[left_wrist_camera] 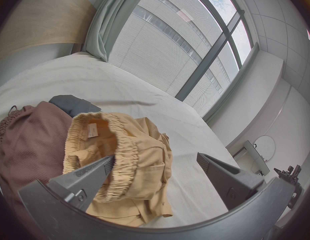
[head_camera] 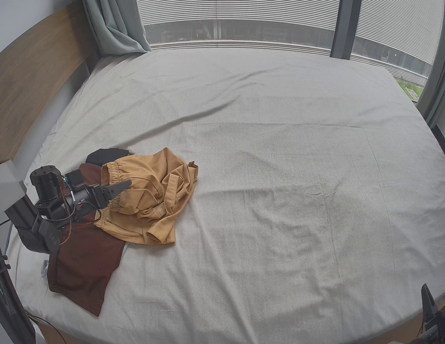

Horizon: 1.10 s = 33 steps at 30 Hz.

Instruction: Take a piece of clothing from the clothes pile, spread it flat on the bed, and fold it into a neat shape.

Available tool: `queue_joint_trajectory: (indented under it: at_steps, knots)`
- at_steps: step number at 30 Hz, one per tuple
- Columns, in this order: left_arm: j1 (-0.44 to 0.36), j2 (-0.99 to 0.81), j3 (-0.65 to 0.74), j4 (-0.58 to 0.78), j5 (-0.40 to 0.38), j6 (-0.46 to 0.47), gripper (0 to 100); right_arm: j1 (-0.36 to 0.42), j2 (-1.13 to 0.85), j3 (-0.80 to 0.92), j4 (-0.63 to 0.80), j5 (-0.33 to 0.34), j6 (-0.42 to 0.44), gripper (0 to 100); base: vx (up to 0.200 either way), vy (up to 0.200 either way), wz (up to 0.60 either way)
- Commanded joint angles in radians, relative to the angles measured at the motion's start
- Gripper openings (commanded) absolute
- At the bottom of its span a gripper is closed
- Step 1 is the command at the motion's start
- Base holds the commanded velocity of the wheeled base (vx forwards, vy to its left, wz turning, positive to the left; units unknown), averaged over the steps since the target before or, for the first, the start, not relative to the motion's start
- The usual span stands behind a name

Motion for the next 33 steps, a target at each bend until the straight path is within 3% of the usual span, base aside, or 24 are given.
queue_joint_trajectory:
  at_steps: [1, 22, 23, 33]
  knots:
    - [-0.022, 0.009, -0.001, -0.001, 0.000, -0.001, 100, 0.001, -0.009, 0.018, -0.001, 0.001, 0.000, 100, 0.000, 0.000, 0.00]
    - [-0.076, 0.082, -0.036, -0.035, 0.014, -0.001, 100, 0.001, -0.009, 0.018, -0.001, 0.001, 0.000, 100, 0.000, 0.000, 0.00]
    - [-0.076, 0.084, -0.035, -0.035, 0.014, -0.001, 0, 0.001, -0.009, 0.018, -0.001, 0.001, 0.000, 100, 0.000, 0.000, 0.00]
    - [-0.072, 0.088, -0.046, -0.035, 0.014, -0.001, 0, 0.001, -0.009, 0.018, -0.001, 0.001, 0.000, 100, 0.000, 0.000, 0.00]
